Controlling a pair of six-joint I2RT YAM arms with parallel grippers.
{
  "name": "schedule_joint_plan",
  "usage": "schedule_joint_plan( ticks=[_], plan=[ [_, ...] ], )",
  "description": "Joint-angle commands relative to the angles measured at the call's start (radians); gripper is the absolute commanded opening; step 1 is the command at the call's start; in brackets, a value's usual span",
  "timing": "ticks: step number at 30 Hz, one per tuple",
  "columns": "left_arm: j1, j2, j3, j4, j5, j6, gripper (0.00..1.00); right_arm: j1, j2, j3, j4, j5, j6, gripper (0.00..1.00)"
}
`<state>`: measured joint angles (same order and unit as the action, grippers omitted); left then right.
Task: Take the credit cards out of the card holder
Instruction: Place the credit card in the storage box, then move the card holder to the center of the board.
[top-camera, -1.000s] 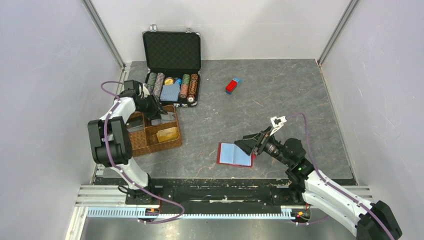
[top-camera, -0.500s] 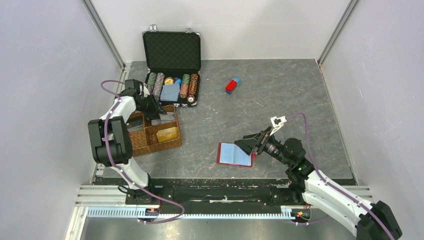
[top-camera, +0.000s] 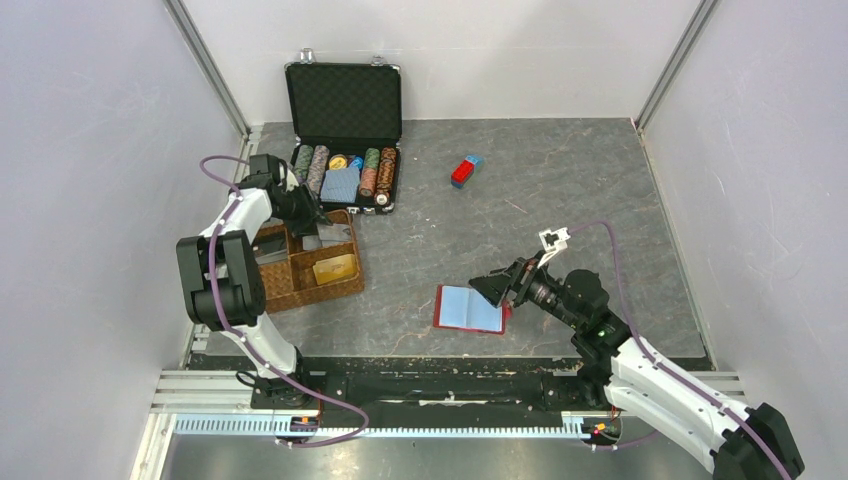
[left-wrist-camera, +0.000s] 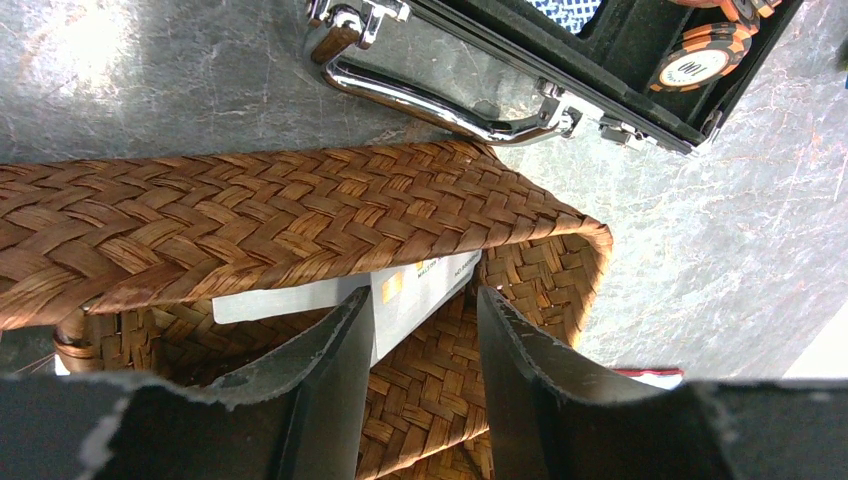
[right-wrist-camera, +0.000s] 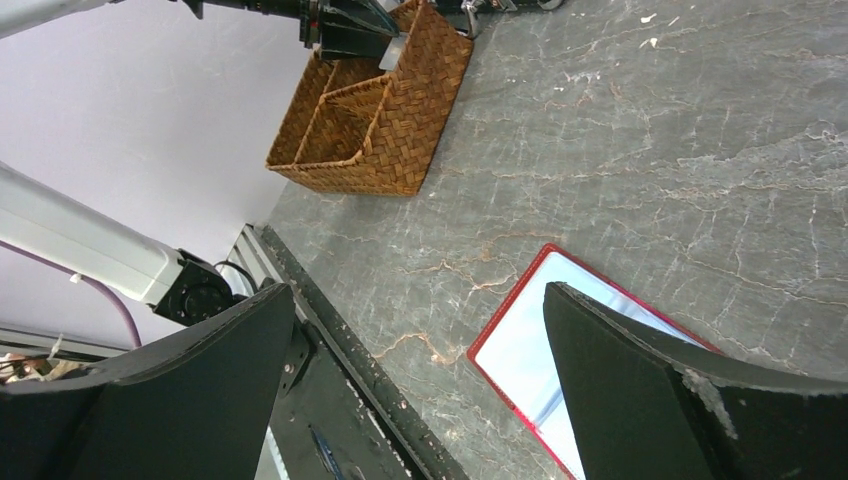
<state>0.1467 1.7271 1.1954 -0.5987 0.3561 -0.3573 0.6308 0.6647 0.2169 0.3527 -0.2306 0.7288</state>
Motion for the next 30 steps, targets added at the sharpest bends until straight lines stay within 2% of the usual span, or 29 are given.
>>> schedule_joint_plan(
  ticks=[1,6,15,18,24,30],
  plan=[
    [-0.009,-0.039,0.056,-0.006,-0.023,0.022,0.52,-0.003,0.011,0.061,-0.038,0.024,-0.03,0.98],
    [-0.012,-0.063,0.076,-0.026,-0.036,0.026,0.54,-0.004,0.031,0.082,-0.076,0.039,-0.034,0.98],
    [-0.018,-0.141,0.072,-0.042,-0.064,-0.008,0.59,-0.003,0.1,0.195,-0.254,0.091,-0.107,0.98],
    [-0.036,-0.202,0.063,-0.042,-0.053,-0.015,0.59,-0.004,0.129,0.208,-0.275,0.089,-0.111,0.97],
    [-0.111,-0.35,0.003,-0.055,-0.023,0.0,0.61,0.015,0.215,0.205,-0.296,0.111,-0.056,0.88],
    [-0.209,-0.53,-0.113,-0.058,0.008,0.036,0.65,0.133,0.321,0.237,-0.349,0.265,-0.056,0.82]
  ],
)
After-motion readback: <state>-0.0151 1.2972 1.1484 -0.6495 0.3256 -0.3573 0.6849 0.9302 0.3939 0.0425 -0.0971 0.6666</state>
